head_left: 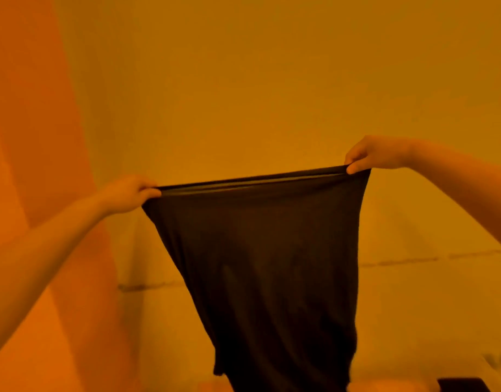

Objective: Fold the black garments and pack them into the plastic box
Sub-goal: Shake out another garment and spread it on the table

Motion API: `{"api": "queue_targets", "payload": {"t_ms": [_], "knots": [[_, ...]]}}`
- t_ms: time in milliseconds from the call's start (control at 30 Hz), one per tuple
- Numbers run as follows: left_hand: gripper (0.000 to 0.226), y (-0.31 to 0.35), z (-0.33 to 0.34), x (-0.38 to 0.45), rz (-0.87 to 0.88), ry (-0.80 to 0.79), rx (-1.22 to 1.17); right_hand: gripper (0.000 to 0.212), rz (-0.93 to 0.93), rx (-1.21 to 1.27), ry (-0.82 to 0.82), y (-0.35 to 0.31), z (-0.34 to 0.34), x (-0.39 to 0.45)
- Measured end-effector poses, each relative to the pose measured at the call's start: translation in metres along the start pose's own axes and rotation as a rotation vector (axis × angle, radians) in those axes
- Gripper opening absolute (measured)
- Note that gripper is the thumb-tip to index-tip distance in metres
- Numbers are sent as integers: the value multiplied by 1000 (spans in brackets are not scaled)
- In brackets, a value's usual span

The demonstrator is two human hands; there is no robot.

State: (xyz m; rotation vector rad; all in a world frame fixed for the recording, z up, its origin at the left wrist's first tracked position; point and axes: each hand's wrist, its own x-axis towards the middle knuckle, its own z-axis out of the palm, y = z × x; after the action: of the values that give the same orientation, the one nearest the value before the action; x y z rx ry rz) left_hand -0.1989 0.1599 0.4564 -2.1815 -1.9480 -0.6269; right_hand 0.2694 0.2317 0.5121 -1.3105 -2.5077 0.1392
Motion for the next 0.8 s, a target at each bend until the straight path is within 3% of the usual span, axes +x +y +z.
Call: {"api": "queue_targets", "payload": {"t_ms": [167,267,367,433,500,533,633,700,800], "knots": [[23,6,-15,14,-43,143,15,36,-36,228,32,-8,2,-16],[21,8,-23,20,-16,174,-32,23,-42,207,-85,-9,9,-21],[20,12,-28,23,3,175,-39,8,-60,277,-91,-8,10,-25],[22,11,-30,22,-7,127,-63,47,-60,350,-59,0,8,-26],[24,7,-32,22,-27,69,-67,64,-42,379,-60,5,8,-26],[25,5,-33,22,-36,48,-74,61,-22,327,-80,7,8,-25],[24,9,-36,20,-49,64,-109,26,70,-3,-162,8,9,-22],[22,14,-39,20,-70,138,-167,27,98,-171,-161,8,7,-22],[22,13,-41,21,-96,172,-145,34,136,-233,-8,7,-2,-26]]}}
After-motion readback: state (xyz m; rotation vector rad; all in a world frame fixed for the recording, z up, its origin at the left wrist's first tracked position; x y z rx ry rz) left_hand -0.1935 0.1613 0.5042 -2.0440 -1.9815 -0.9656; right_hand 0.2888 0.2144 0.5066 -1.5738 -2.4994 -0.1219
